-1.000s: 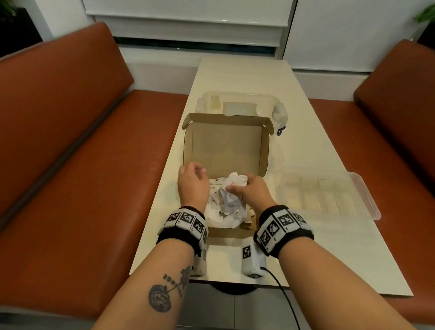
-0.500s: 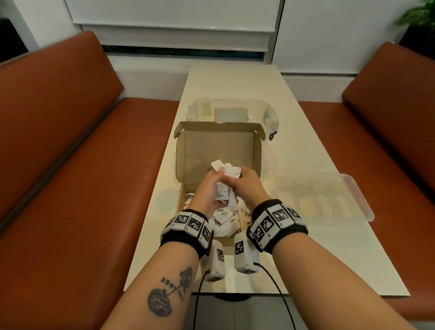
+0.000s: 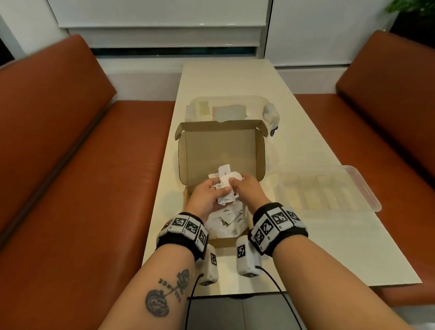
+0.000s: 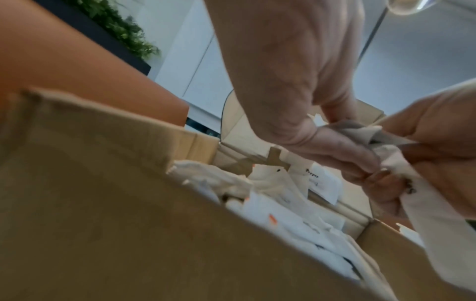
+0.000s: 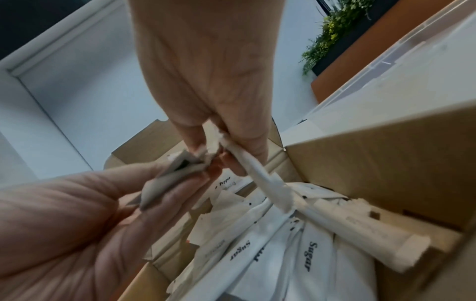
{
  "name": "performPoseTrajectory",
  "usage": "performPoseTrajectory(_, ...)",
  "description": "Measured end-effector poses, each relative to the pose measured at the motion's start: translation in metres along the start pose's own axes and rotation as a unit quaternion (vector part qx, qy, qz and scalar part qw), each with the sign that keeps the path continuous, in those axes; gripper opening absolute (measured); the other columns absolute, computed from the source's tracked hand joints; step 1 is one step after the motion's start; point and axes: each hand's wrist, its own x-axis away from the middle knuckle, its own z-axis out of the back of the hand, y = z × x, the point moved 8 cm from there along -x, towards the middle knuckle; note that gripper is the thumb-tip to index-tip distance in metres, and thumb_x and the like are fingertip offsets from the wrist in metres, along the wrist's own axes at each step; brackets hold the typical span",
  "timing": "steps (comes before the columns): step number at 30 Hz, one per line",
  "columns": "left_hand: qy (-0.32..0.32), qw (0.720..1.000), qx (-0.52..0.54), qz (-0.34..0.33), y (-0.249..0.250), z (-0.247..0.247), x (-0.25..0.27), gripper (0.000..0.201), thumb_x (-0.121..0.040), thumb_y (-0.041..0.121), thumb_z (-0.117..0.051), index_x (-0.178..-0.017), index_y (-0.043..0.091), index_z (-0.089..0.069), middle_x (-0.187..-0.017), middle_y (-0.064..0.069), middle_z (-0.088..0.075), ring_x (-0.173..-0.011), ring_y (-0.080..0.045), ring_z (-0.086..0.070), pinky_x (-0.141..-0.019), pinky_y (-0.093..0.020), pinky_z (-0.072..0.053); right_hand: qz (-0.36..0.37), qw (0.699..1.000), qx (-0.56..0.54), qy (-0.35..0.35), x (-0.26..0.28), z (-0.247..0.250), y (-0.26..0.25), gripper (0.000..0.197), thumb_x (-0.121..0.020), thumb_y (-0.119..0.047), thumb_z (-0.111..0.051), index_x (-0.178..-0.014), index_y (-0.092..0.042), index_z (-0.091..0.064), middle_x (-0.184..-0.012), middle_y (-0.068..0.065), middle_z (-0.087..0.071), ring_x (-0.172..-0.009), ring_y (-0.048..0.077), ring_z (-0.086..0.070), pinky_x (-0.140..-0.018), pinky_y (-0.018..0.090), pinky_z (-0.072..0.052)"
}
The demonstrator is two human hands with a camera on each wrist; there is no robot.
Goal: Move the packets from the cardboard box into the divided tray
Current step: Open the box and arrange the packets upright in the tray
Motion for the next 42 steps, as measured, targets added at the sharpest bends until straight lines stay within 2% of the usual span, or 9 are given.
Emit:
performPoseTrajectory(4, 0.036, 0.999, -0.041, -0.001, 0.0, 0.006, -0.001, 0.037, -0.085, 0.001, -0.064, -0.121, 0.0, -0.057, -0.111, -0.018, -0.066, -0.096, -0.03, -0.064, -0.083, -0.042, -0.054, -0.006, 0.998, -0.055, 0.018, -0.005, 0.016, 0.005, 0.011, -0.087, -0.001, -0.057, -0.083, -0.009, -0.052, -0.083, 0.012, -0.06, -0.065, 0.021, -0.056, -0.049, 0.026, -0.046)
performPoseTrajectory(10, 0.05, 0.998, -0.032, -0.007, -0.002, 0.002, 0.0, 0.024, -0.085, 0.004, -0.066, -0.109, 0.001, -0.063, -0.101, -0.021, -0.068, -0.084, -0.03, -0.065, -0.087, -0.046, -0.052, -0.053, 0.978, -0.193, -0.061, -0.003, 0.022, 0.009, 0.022, -0.088, 0.005, -0.053, -0.071, -0.008, -0.049, -0.063, 0.008, -0.052, -0.033, 0.007, -0.043, -0.032, 0.017, -0.033)
performPoseTrajectory(13, 0.036, 0.998, -0.055, 0.0, -0.003, -0.004, 0.002, 0.022, -0.083, 0.006, -0.069, -0.104, 0.002, -0.063, -0.09, -0.017, -0.071, -0.075, -0.025, -0.068, -0.08, -0.039, -0.055, -0.082, 0.959, -0.249, -0.107, -0.003, 0.025, 0.003, 0.019, -0.091, 0.006, -0.048, -0.076, -0.005, -0.046, -0.064, 0.009, -0.045, -0.041, 0.01, -0.033, -0.03, 0.015, -0.026)
performPoseTrajectory(18, 0.044, 0.993, -0.11, 0.005, -0.007, -0.011, 0.01, 0.025, -0.081, 0.009, -0.071, -0.105, 0.007, -0.066, -0.097, -0.014, -0.073, -0.087, -0.027, -0.069, -0.085, -0.038, -0.052, -0.076, 0.966, -0.194, -0.156, -0.002, 0.028, -0.002, 0.012, -0.092, 0.005, -0.047, -0.082, -0.001, -0.049, -0.059, 0.008, -0.04, -0.033, 0.006, -0.032, -0.031, 0.015, -0.023)
performPoseTrajectory(23, 0.095, 0.992, -0.084, 0.005, -0.017, -0.004, 0.022, 0.024, -0.084, 0.009, -0.068, -0.108, 0.009, -0.065, -0.096, -0.01, -0.072, -0.077, -0.018, -0.07, -0.061, -0.025, -0.054, -0.058, 0.972, -0.168, -0.153, -0.004, 0.025, 0.007, 0.012, -0.091, 0.004, -0.053, -0.081, -0.002, -0.05, -0.059, 0.006, -0.04, -0.034, 0.005, -0.034, -0.034, 0.015, -0.028)
performPoseTrajectory(27, 0.112, 0.993, -0.025, 0.002, -0.019, -0.005, 0.022, 0.028, -0.087, 0.005, -0.064, -0.114, 0.003, -0.061, -0.099, -0.016, -0.07, -0.077, -0.02, -0.07, -0.062, -0.026, -0.057, -0.033, 0.98, -0.157, -0.115, -0.007, 0.028, 0.008, 0.01, -0.091, 0.001, -0.056, -0.1, 0.003, -0.056, -0.063, 0.006, -0.048, -0.033, 0.002, -0.044, -0.035, 0.014, -0.035)
performPoseTrajectory(31, 0.109, 0.994, 0.025, -0.004, -0.01, -0.006, 0.018, 0.022, -0.088, 0.001, -0.061, -0.11, 0.005, -0.06, -0.087, -0.01, -0.07, -0.065, -0.015, -0.069, -0.053, -0.023, -0.055, -0.005, 0.988, -0.145, -0.056, -0.013, 0.036, 0.001, 0.003, -0.089, -0.002, -0.059, -0.091, 0.001, -0.057, -0.066, 0.007, -0.053, -0.044, 0.007, -0.048, -0.039, 0.015, -0.039)
performPoseTrajectory(36, 0.053, 0.999, 0.003, -0.011, -0.001, -0.019, 0.008, 0.021, -0.086, 0.007, -0.064, -0.108, 0.008, -0.062, -0.087, -0.007, -0.073, -0.072, -0.016, -0.069, -0.06, -0.025, -0.055, 0.02, 0.991, -0.125, -0.054, -0.016, 0.035, -0.008, 0.01, -0.084, -0.002, -0.065, -0.077, -0.006, -0.059, -0.073, 0.009, -0.06, -0.056, 0.014, -0.053, -0.052, 0.022, -0.045)
performPoseTrajectory(42, 0.046, 0.999, 0.007, -0.021, 0.008, -0.023, 0.003, 0.008, -0.088, 0.003, -0.061, -0.091, 0.009, -0.064, -0.073, -0.005, -0.07, -0.054, -0.012, -0.065, -0.049, -0.02, -0.052, 0.069, 0.994, -0.089, -0.013, -0.015, 0.051, -0.019, 0.015, -0.081, -0.006, -0.068, -0.07, -0.01, -0.058, -0.068, 0.005, -0.059, -0.054, 0.014, -0.051, -0.052, 0.025, -0.044)
